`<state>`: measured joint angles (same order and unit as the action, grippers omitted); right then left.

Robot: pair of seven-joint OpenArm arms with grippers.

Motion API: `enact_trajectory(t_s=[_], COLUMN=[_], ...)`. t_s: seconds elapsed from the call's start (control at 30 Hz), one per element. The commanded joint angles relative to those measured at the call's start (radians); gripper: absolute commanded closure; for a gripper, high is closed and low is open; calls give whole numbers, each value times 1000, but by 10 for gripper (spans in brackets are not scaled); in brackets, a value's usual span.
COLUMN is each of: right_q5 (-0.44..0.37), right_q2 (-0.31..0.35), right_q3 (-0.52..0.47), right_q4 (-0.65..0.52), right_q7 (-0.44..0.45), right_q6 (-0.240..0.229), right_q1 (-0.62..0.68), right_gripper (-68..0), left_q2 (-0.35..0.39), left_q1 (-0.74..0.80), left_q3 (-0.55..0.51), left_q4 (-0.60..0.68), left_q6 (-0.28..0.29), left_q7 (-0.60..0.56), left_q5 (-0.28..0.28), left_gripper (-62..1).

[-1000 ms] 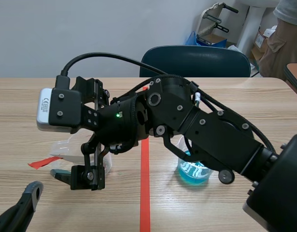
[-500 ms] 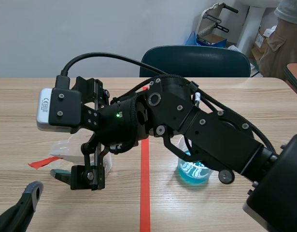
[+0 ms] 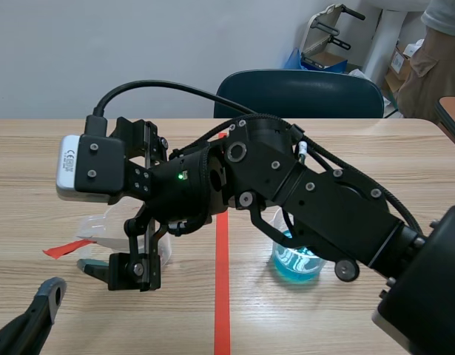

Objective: Do the redox reaction experiment

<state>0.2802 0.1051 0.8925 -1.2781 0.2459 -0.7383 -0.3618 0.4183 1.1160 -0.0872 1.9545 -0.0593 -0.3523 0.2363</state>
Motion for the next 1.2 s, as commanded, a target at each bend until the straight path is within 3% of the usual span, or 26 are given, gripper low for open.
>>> enact_trajectory(t_s=[0.0, 0.6, 0.83, 0.97, 1.17], right_q5=[-14, -27, -98, -176, -315], right_q2=[-14, 16, 103, 175, 291], right_q3=[-1, -21, -50, -86, -160], right_q4=[-10, -43, -163, -239, -346], right_q7=[16, 34, 32, 29, 21], right_q6=[-7, -7, -7, -5, 58], right_q1=[-17, -2, 67, 113, 193], right_gripper=[-679, -679, -679, -679, -679], left_q2=[-5, -5, -5, -6, -25], left_q1=[-3, -3, -3, -3, -38], left_q3=[4, 5, 0, -37, -121], left_q4=[20, 20, 27, 75, 166], left_q6=[-1, -1, -8, -28, -24], left_q7=[-18, -18, -23, -21, 76], left_q5=[6, 6, 6, 6, 5], left_gripper=[-623, -623, -623, -623, -623])
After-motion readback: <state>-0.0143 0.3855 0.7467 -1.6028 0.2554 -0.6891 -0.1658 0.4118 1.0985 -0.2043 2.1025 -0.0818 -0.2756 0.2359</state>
